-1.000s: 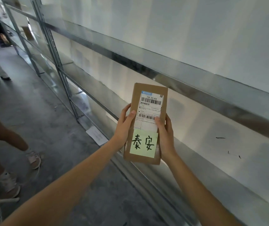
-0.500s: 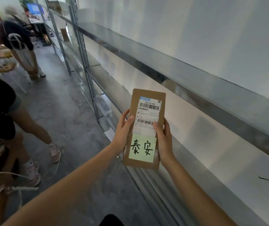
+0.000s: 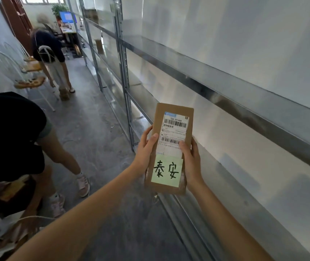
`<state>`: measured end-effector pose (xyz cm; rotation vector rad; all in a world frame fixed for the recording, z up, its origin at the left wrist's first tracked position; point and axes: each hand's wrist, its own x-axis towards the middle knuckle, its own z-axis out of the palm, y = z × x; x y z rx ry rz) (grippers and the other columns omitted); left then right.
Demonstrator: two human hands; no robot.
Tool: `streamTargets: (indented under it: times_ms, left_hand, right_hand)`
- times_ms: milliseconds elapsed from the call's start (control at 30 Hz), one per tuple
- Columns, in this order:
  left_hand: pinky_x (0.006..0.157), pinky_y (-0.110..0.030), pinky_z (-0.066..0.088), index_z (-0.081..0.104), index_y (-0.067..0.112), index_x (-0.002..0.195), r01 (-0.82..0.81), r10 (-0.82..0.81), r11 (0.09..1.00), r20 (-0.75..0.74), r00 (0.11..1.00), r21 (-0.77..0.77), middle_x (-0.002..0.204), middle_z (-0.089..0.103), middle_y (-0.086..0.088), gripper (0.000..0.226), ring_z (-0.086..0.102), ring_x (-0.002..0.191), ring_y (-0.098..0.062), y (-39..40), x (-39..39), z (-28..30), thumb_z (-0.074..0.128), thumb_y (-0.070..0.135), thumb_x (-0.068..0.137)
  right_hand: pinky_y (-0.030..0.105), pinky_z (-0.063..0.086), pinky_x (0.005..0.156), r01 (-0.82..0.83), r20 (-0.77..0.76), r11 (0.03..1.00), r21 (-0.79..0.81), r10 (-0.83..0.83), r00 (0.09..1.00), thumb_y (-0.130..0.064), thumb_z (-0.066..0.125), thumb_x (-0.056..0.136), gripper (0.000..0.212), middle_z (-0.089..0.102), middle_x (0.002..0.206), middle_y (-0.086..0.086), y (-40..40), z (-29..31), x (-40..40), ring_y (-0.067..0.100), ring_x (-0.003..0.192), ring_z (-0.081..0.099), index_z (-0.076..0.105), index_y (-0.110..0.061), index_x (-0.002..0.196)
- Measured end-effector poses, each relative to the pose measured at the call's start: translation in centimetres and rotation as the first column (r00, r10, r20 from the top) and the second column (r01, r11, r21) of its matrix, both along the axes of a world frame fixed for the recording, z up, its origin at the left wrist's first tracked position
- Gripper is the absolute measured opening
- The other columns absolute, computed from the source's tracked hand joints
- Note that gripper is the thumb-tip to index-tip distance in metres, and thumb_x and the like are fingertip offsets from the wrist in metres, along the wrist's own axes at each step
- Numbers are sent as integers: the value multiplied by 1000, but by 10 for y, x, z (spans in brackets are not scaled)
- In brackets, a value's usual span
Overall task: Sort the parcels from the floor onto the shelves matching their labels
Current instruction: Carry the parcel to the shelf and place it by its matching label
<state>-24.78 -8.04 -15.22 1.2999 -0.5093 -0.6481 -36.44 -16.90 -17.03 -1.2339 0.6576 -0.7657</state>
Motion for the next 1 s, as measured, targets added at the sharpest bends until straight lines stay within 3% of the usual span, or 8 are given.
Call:
streamTargets:
  times_ms: [233, 500, 700, 833, 1000]
  left_hand:
    - [62, -21, 58, 42, 21, 141, -42, 42, 999, 0, 999, -21, 90, 76, 4, 39, 74, 73, -8, 4, 68, 1, 49, 20, 103]
    - [60, -20, 57, 40, 19, 143, -84, 84, 996, 2, 996, 24, 89, 75, 2, 41, 73, 70, -8, -21, 133, -8, 48, 21, 103]
    - [62, -20, 57, 39, 18, 145, -154, 153, 988, 33, 988, 32, 112, 69, -8, 43, 73, 74, -7, -57, 201, -2, 49, 23, 103]
    - [63, -19, 57, 40, 17, 146, -202, 201, 979, 35, 979, 26, 101, 72, 1, 45, 74, 75, -5, -79, 245, 2, 50, 23, 102]
    - [66, -22, 58, 39, 16, 146, -237, 237, 972, 7, 972, 6, 104, 73, -2, 47, 74, 80, -10, -97, 294, 3, 51, 24, 102]
  right_hand:
    - [21, 60, 64, -42, -9, 999, -15, 42, 999, -28, 61, 101, 44, 78, 105, -7, -1, 3, 73, 12, 87, 78, 51, -22, 143]
    - [23, 61, 64, -79, -28, 997, 23, 79, 996, -32, 62, 99, 47, 75, 116, 4, -32, -8, 144, 15, 88, 78, 49, -24, 144]
    - [24, 61, 64, -137, 1, 991, 12, 137, 991, -33, 62, 98, 48, 75, 118, 5, -73, -5, 220, 19, 91, 78, 51, -23, 144]
    - [26, 62, 69, -167, 15, 986, 5, 167, 986, -33, 63, 98, 46, 75, 120, 6, -98, -1, 267, 21, 96, 77, 52, -22, 142]
    - [27, 63, 70, -225, 12, 974, -9, 225, 974, -32, 62, 99, 44, 76, 117, 5, -121, 2, 320, 19, 95, 77, 52, -24, 142]
